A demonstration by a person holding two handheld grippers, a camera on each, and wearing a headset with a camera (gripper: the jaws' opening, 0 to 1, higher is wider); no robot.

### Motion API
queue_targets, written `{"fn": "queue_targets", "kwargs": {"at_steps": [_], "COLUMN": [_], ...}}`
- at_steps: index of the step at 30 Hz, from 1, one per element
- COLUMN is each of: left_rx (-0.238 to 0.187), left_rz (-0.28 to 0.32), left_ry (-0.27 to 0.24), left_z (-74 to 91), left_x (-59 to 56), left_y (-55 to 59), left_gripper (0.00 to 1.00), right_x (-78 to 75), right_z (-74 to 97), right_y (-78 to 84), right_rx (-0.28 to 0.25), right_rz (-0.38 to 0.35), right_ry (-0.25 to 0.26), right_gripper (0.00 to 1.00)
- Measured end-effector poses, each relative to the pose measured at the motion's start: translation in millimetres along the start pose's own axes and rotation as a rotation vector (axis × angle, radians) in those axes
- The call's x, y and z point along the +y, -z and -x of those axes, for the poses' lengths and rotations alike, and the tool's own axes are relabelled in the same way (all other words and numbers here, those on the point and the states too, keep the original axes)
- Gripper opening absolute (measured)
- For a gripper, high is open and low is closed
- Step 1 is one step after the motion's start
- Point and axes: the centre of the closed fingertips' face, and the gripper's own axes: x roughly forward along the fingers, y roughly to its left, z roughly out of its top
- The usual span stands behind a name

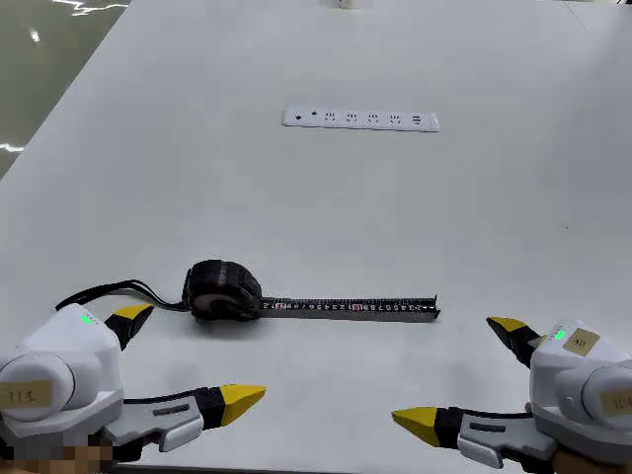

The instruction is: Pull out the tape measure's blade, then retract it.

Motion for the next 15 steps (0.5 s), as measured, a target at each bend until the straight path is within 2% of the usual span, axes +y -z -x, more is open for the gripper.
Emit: {"fn": "queue_targets", "kwargs": {"at_steps": [7,15], "left_rx": [-0.008,-0.013], "left_rz": [0.036,0.078], "left_ry": [-0.036,-0.093], "left_z": [2.1,7.8], "left_x": [-2.7,0.8], "left_y": [0.1,0.5], "left_gripper": [0.99,0.99], "right_x": [4.0,8.1], "right_z": [0.0,-0.9], "right_y": [-3.2,-5.9], "right_rx": [-0.013,-0.014], "right_rz": [-0.033,-0.05], "right_ry": [0.015,0.026], "right_gripper": [0.99,0.99]}}
